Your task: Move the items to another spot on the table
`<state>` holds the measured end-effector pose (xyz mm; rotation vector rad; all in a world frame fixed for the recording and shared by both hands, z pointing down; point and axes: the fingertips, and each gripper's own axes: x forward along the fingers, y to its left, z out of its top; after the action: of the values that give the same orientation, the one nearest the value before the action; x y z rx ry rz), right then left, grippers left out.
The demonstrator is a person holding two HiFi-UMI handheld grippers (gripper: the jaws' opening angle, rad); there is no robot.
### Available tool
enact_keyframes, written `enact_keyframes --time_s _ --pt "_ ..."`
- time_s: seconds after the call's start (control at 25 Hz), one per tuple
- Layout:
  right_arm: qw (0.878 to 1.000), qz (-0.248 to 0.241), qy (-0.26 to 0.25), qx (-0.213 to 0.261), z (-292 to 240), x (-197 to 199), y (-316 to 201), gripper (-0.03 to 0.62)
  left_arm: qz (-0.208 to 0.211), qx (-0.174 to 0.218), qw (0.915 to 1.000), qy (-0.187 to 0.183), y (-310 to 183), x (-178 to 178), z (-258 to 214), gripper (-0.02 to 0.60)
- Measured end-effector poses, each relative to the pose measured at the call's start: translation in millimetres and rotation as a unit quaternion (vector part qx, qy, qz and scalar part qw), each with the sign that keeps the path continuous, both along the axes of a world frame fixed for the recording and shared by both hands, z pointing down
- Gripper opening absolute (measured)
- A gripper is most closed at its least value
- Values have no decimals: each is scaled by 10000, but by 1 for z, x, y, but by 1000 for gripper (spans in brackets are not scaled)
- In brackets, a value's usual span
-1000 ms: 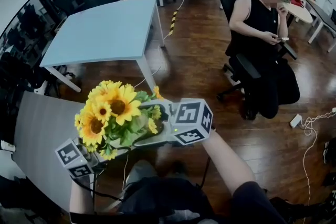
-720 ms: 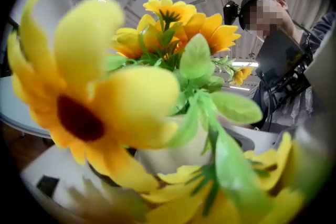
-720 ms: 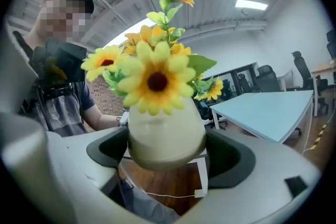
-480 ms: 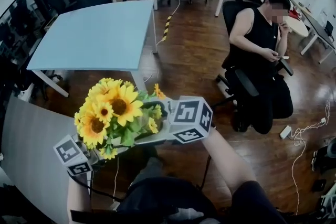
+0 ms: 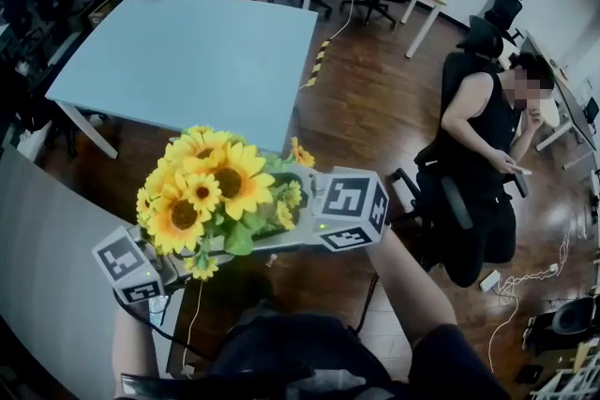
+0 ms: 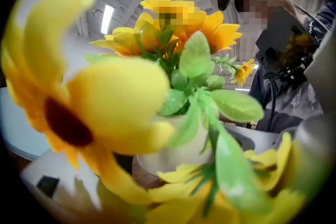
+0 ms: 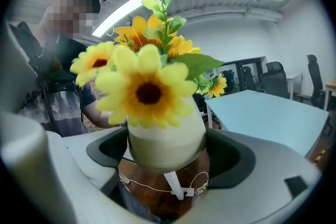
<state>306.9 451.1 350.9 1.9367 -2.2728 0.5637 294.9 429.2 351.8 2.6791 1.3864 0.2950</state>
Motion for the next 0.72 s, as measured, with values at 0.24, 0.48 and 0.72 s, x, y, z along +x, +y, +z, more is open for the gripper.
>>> enact_keyframes --time_s 0.24,0.48,0.72 --pt "9985 -551 -11 -68 -12 29 -50 479 -468 161 9988 -60 -45 28 -15 483" --pt "9937 -1121 -20 -11 11 47 -66 480 -935 246 9953 -68 -57 45 1 483" --pt "9859 -1666 -64 161 39 86 -84 480 -1439 488 9873 -462 -68 79 33 483"
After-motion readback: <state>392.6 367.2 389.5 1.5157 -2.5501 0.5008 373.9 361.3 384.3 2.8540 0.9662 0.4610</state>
